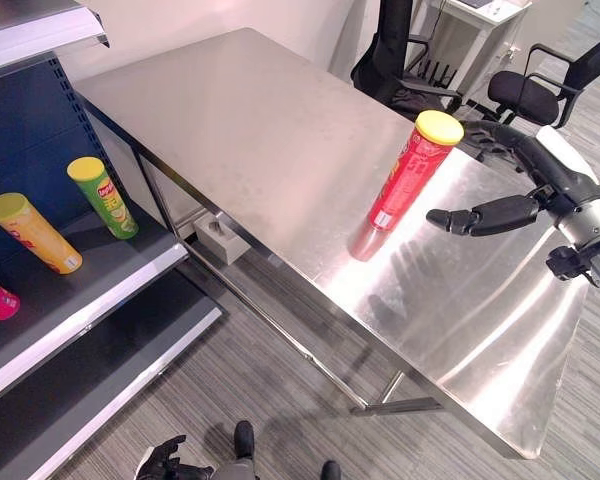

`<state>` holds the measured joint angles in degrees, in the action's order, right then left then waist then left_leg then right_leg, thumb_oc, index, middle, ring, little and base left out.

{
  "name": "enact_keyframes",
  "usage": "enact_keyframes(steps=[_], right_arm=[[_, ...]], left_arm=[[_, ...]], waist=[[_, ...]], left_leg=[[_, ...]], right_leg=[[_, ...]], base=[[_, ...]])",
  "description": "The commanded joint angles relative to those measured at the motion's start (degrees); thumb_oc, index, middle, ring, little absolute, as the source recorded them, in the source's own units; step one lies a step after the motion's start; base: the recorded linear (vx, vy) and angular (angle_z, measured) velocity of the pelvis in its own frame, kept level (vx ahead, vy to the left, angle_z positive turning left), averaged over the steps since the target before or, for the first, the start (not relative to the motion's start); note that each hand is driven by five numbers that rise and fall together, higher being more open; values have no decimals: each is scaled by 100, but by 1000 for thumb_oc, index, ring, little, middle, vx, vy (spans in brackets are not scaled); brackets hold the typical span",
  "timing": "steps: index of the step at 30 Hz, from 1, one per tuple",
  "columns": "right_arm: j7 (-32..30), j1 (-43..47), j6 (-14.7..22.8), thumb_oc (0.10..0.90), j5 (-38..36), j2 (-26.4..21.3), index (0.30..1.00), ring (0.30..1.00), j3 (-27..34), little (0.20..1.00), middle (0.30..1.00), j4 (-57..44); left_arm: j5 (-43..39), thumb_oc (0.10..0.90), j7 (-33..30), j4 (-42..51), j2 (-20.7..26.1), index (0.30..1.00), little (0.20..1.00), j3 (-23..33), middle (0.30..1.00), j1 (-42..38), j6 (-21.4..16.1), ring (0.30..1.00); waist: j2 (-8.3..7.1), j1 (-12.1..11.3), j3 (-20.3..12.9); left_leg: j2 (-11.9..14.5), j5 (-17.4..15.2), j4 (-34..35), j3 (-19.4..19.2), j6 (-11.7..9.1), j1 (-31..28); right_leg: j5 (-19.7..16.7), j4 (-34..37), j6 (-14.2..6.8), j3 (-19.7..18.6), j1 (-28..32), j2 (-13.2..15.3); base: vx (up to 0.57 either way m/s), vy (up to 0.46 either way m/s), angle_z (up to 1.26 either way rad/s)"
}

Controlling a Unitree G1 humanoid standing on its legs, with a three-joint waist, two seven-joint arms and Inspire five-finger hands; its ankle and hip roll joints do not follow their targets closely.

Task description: Put the goods on the table back onto the shelves and tidy them up.

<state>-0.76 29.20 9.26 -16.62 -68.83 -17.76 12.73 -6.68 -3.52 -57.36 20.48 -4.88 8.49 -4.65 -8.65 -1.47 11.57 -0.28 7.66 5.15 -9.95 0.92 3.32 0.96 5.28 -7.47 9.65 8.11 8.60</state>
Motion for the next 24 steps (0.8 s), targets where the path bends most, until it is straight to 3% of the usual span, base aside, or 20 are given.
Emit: enact_keyframes(steps=[1,18,24], right_arm=[[-337,1099,125,800,-272,22,900,900,201,900,900,405],[-808,1473,12,800,-576,651,900,900,444,900,900,1291],[-786,2090,19,800,-875,704,900,900,62,900,900,1694]], left_arm=[[38,800,-111,76,177,900,900,-172,900,-37,-127,900],[-23,800,-135,40,151,900,900,-259,900,37,-40,900],[-48,800,-145,42,174,900,900,-326,900,47,-27,900]], waist=[[109,-286,-467],[173,-426,-469],[143,-500,-478]], left_leg=[[309,-736,-129,56,-347,-325],[273,-704,-76,262,-360,-308],[266,-714,-66,317,-369,-324]], right_leg=[[-98,-324,-278,158,-322,110],[-49,-252,-237,318,-228,59],[-43,-234,-229,363,-180,36]], base=[[30,-19,14],[23,-12,8],[16,-2,10]])
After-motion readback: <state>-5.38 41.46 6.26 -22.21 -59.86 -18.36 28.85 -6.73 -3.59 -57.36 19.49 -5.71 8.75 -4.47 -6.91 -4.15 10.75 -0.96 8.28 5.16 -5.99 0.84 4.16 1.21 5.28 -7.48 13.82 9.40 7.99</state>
